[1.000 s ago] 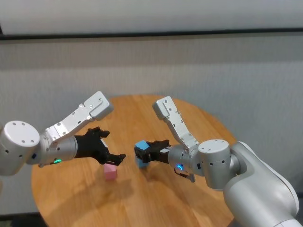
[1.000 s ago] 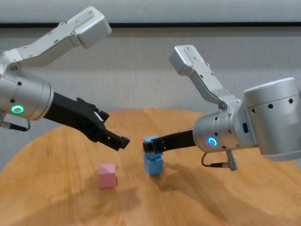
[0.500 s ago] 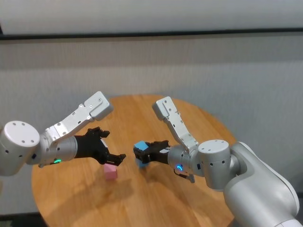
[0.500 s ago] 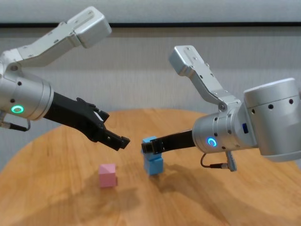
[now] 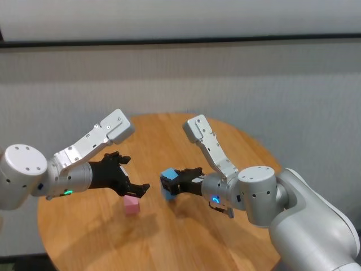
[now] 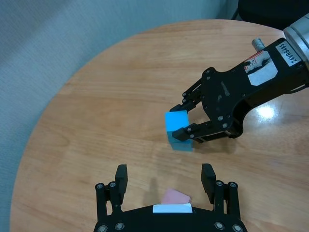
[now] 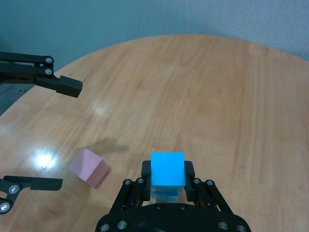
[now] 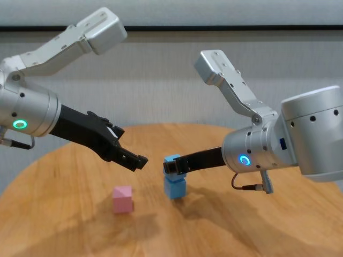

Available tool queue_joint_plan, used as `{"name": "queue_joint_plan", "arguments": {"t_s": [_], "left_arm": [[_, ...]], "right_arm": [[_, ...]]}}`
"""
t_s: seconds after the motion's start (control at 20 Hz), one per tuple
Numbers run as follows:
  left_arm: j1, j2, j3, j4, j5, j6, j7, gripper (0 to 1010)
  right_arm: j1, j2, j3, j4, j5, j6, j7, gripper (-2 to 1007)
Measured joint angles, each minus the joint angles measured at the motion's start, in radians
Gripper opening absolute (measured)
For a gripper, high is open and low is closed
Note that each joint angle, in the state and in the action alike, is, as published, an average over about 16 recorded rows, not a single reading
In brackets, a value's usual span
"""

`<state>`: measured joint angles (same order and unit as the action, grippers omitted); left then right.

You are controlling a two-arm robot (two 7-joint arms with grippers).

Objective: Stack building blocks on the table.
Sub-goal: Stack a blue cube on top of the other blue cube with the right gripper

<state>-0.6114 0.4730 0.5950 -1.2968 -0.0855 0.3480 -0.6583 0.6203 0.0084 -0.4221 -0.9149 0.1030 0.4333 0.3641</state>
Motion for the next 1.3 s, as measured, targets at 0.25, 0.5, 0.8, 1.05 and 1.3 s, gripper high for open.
{"name": "queue_joint_plan", "arguments": {"t_s": [0.25, 0.5, 0.8, 1.05, 1.3], "left_arm": [[0.000, 0.000, 0.000, 0.000, 0.000, 0.000, 0.000, 1002], [0.000, 0.000, 0.000, 0.000, 0.000, 0.000, 0.000, 1002], [0.000, 0.000, 0.000, 0.000, 0.000, 0.000, 0.000, 1002], [0.000, 0.000, 0.000, 0.000, 0.000, 0.000, 0.000, 1002], [0.000, 0.000, 0.000, 0.000, 0.000, 0.000, 0.000, 1002]], "right_arm": [[-0.001, 0.004, -0.003, -0.005, 0.004, 0.002, -0.002, 368], [0.001, 0.005, -0.006, -0.004, 0.008, 0.002, -0.003, 368], [0.006, 0.004, -0.010, 0.000, 0.012, 0.001, 0.000, 368], [0.009, 0.005, -0.012, -0.001, 0.015, 0.001, -0.001, 385], [0.008, 0.006, -0.012, -0.006, 0.017, 0.005, -0.005, 454]]}}
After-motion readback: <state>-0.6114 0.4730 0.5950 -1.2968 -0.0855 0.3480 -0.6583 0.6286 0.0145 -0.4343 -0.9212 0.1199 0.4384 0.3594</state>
